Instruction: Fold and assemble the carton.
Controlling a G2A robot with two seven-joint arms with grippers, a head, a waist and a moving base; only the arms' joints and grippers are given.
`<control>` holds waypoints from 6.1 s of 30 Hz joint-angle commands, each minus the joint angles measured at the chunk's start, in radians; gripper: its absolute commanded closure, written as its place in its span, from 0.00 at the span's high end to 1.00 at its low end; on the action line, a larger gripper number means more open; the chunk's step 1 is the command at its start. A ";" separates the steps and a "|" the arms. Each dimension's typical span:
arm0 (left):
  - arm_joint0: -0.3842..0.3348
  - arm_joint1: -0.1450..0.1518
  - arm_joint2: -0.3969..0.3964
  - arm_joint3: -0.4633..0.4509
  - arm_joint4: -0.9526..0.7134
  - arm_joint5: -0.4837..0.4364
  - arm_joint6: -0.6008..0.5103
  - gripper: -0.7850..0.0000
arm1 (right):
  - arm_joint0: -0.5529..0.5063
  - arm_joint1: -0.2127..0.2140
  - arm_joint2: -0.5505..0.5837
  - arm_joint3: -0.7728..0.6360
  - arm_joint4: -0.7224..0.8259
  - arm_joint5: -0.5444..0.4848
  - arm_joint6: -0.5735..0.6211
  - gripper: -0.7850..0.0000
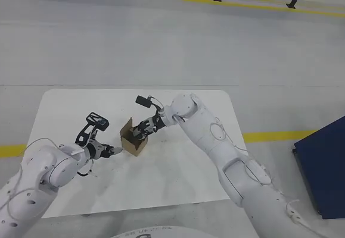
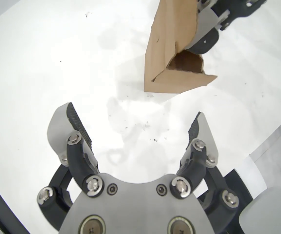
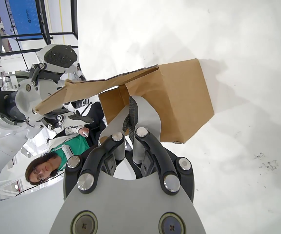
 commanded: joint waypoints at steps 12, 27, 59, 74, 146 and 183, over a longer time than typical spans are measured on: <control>-0.097 -0.053 0.117 0.151 0.005 0.098 0.106 1.00 | -0.080 0.039 0.045 -0.131 0.009 -0.061 0.039 0.00; -0.143 -0.081 0.147 0.203 0.052 0.147 0.110 1.00 | -0.166 0.108 0.232 -0.118 0.230 -0.053 0.063 0.00; -0.173 -0.125 0.125 0.262 0.019 0.125 0.140 1.00 | 0.070 0.020 0.015 0.205 0.254 0.140 0.000 0.00; -0.239 -0.164 0.179 0.359 0.043 0.162 0.135 1.00 | 0.163 -0.046 -0.104 0.335 0.223 0.250 0.081 0.00; -0.226 -0.183 0.011 0.360 0.046 0.027 0.182 1.00 | -0.094 0.095 0.093 -0.096 0.270 0.072 0.075 0.00; -0.170 -0.184 -0.006 0.305 0.041 -0.095 0.213 1.00 | 0.056 -0.019 -0.109 0.225 0.320 0.138 -0.023 0.00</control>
